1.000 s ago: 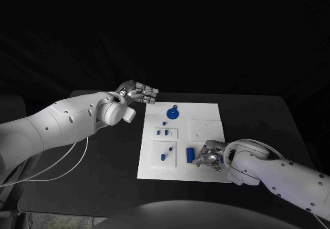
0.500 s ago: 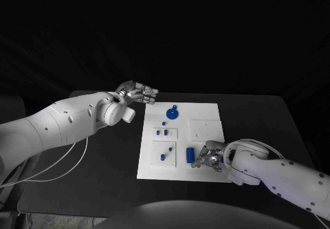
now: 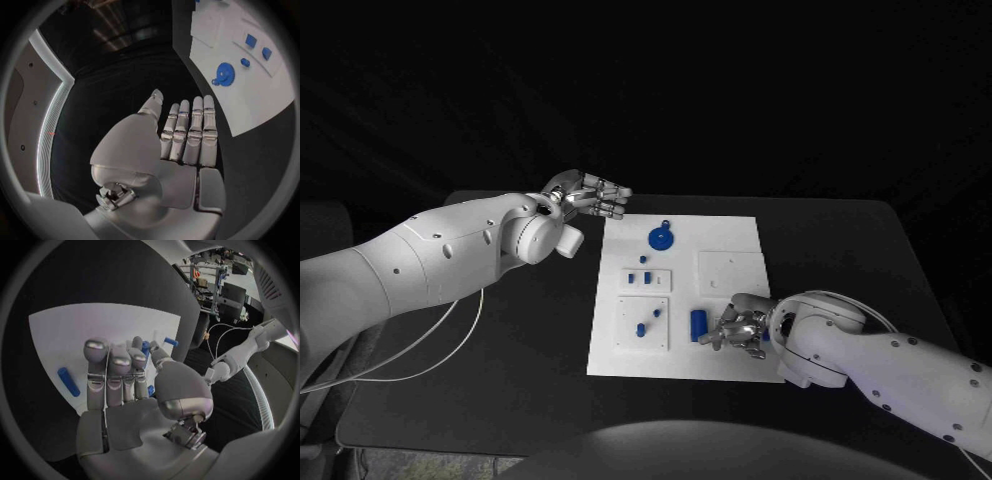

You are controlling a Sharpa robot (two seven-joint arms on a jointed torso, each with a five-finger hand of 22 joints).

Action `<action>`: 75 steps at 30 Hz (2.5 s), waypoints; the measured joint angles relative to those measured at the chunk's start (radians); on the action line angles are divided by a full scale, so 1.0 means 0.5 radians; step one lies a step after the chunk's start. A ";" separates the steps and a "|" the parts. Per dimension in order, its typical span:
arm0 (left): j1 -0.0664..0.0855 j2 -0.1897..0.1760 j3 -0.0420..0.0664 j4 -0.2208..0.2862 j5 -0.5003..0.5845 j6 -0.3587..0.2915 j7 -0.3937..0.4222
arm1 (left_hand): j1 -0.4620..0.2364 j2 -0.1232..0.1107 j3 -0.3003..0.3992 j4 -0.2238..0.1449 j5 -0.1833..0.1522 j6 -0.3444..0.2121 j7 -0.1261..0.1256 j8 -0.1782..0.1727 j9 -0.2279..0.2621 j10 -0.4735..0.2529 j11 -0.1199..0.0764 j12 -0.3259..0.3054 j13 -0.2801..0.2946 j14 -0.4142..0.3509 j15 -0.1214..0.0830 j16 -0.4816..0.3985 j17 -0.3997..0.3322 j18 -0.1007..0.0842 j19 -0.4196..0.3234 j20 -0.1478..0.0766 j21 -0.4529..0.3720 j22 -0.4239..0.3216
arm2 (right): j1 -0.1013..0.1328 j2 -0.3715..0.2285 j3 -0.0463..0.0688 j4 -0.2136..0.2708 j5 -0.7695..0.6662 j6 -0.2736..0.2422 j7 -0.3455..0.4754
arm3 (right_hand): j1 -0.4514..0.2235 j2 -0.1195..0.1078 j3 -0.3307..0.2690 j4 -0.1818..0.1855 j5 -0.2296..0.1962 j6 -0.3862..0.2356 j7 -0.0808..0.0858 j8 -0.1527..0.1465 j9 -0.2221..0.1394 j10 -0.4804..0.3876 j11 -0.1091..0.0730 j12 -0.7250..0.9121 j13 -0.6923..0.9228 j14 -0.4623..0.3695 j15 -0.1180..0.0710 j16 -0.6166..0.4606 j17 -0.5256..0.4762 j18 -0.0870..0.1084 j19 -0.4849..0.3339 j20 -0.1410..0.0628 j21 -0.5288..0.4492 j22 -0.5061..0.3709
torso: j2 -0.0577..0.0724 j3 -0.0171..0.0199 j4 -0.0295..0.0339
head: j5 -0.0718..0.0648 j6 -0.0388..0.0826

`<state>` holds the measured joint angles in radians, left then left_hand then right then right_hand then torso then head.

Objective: Assemble the parts on the task board

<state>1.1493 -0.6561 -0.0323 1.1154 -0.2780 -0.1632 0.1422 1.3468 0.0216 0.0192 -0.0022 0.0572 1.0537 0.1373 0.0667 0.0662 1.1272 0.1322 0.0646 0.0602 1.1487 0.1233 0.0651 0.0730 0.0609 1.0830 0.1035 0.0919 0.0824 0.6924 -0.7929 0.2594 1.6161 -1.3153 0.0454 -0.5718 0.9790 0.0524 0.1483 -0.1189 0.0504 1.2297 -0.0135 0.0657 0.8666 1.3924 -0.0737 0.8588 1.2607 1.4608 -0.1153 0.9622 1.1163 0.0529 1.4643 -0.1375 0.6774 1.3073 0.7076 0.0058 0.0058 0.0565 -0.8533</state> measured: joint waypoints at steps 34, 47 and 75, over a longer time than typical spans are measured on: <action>0.000 0.004 0.000 -0.003 -0.004 0.008 -0.007 | 0.000 0.000 0.000 0.000 0.000 0.000 0.000 0.000 0.000 0.000 0.000 0.000 0.000 0.000 0.000 0.000 0.000 0.000 0.000 0.000 0.000 0.000 | 0.008 0.075 0.020 -0.080 -0.003 -0.034 -0.042 | 0.040 0.044 0.160 -0.121 -0.002 0.007 -0.007 0.000 0.007 0.007 -0.007 0.000 0.010 0.000 0.000 0.000 0.006 0.000 0.001 0.000 0.011 0.000 | 0.000 -0.0023 0.002 | -0.002 -0.006; 0.000 0.004 -0.001 -0.004 -0.005 0.010 -0.010 | 0.000 0.000 0.000 0.000 0.000 0.000 0.000 0.000 0.000 0.000 0.000 0.000 0.000 0.000 0.000 0.000 0.000 0.000 0.000 0.000 0.000 0.000 | 0.005 0.065 0.016 -0.085 -0.011 -0.065 -0.029 | -0.015 -0.011 0.143 -0.112 -0.002 0.012 -0.012 0.000 0.027 0.007 -0.007 0.000 0.010 0.004 -0.004 0.000 0.008 0.000 0.001 0.001 0.011 0.000 | 0.000 -0.0012 0.001 | -0.005 -0.002; 0.000 -0.002 -0.002 -0.006 -0.008 0.013 -0.014 | 0.000 0.000 0.000 0.000 0.000 0.000 0.000 0.000 0.000 0.000 0.000 0.000 0.000 0.000 0.000 0.000 0.000 0.000 -0.007 0.007 0.000 0.000 | 0.001 -0.005 0.027 -0.042 0.172 0.035 0.139 | 0.143 -0.100 0.123 -0.148 0.365 0.021 -0.009 0.000 0.012 0.007 -0.007 0.001 0.005 0.004 -0.004 0.008 -0.002 0.000 0.001 0.001 0.011 0.000 | 0.000 -0.0013 0.000 | -0.004 -0.001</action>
<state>1.1493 -0.6568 -0.0331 1.1124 -0.2818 -0.1569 0.1354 1.3468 0.0216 0.0193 -0.0023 0.0572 1.0538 0.1373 0.0667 0.0662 1.1273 0.1321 0.0646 0.0602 1.1487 0.1233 0.0651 0.0730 0.0609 1.0793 0.1071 0.0919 0.0825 0.6927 -0.7954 0.2731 1.5953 -1.2295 0.0627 -0.5023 1.0505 0.0026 0.2101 -0.1927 0.2329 1.2402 -0.0181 0.0657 0.8726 1.3956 -0.0769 0.8591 1.2630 1.4629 -0.1170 0.9662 1.1151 0.0529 1.4646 -0.1371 0.6830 1.3073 0.7075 0.0052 0.0058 0.0544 -0.8536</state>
